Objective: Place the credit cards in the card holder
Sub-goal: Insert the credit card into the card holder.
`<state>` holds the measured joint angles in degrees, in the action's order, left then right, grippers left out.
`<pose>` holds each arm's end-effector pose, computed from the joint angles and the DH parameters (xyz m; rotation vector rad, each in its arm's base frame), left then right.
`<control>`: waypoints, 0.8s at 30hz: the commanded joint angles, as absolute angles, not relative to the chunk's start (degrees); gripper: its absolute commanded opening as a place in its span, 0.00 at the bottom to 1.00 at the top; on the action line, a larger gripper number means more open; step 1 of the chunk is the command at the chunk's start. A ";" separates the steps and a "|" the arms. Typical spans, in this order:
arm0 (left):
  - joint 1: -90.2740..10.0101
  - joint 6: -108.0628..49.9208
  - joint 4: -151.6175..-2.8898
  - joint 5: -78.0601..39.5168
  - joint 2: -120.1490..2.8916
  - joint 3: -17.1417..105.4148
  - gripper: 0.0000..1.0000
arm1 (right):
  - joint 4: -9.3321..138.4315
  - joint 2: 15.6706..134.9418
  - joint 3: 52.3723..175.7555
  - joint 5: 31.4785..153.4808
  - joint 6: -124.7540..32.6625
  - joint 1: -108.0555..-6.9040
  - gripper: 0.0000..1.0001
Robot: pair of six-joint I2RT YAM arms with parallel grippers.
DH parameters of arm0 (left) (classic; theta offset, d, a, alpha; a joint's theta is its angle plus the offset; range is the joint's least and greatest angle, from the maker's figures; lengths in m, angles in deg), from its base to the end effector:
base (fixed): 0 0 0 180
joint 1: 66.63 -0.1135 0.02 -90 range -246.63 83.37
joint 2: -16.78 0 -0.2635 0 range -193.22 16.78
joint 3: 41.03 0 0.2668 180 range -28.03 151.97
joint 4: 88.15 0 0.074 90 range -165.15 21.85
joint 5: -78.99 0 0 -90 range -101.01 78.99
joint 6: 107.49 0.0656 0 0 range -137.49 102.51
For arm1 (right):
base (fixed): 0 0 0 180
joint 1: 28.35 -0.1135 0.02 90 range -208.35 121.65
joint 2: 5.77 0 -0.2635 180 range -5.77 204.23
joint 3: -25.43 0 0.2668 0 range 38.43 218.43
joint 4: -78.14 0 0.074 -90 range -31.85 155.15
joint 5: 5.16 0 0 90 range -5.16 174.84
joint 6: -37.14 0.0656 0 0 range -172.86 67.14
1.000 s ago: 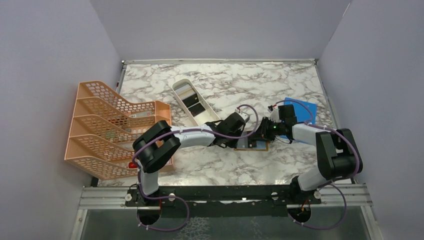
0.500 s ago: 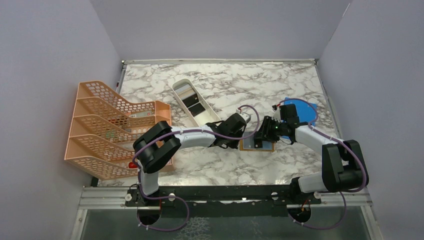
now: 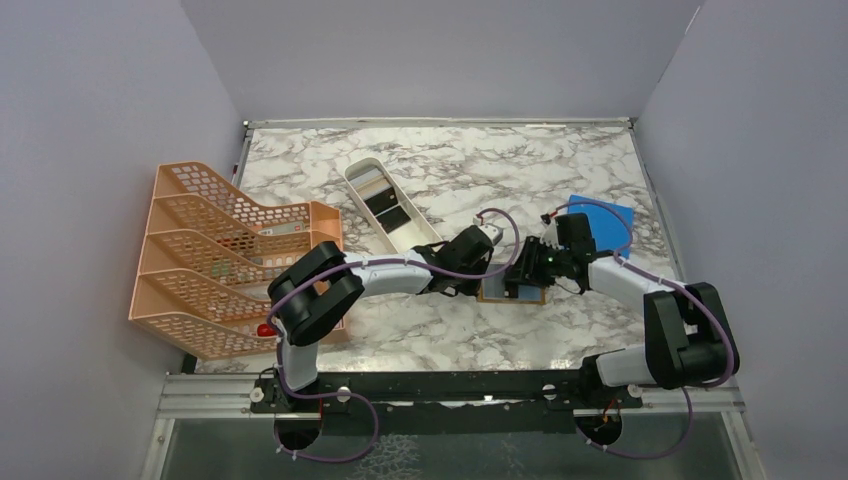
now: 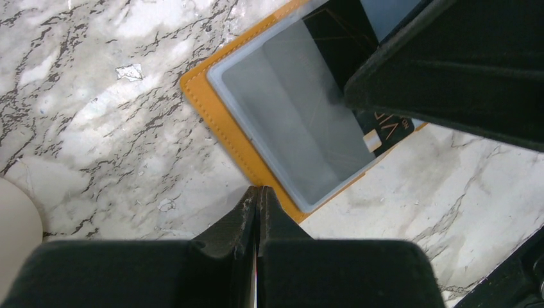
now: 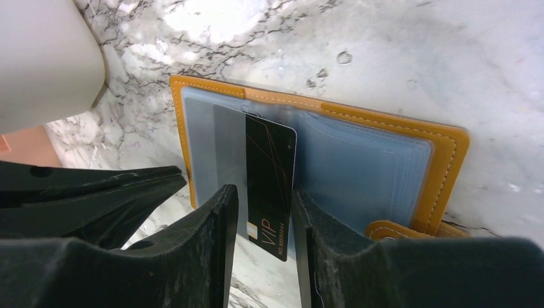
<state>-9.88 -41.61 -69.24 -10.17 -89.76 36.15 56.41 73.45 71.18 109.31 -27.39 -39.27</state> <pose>0.2313 -0.3511 0.1311 0.6987 2.4119 -0.6068 0.2596 0.0777 0.1154 0.1532 2.5882 0.7860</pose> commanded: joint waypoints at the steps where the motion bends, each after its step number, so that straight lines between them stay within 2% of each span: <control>1: -9.50 -42.14 -71.02 -11.55 -91.01 36.96 0.03 | 59.41 75.00 69.63 111.69 -25.53 -41.69 0.40; 9: -9.50 -42.37 -71.44 -11.50 -91.16 36.92 0.03 | 58.80 77.02 71.00 108.20 -25.73 -45.05 0.41; 17: -9.58 -42.51 -71.43 -10.26 -89.43 35.97 0.03 | 49.88 69.35 73.16 96.92 -25.92 -45.05 0.48; 24: -9.59 -42.89 -71.68 -9.01 -88.53 35.71 0.03 | 53.65 70.08 73.09 101.52 -25.24 -45.05 0.46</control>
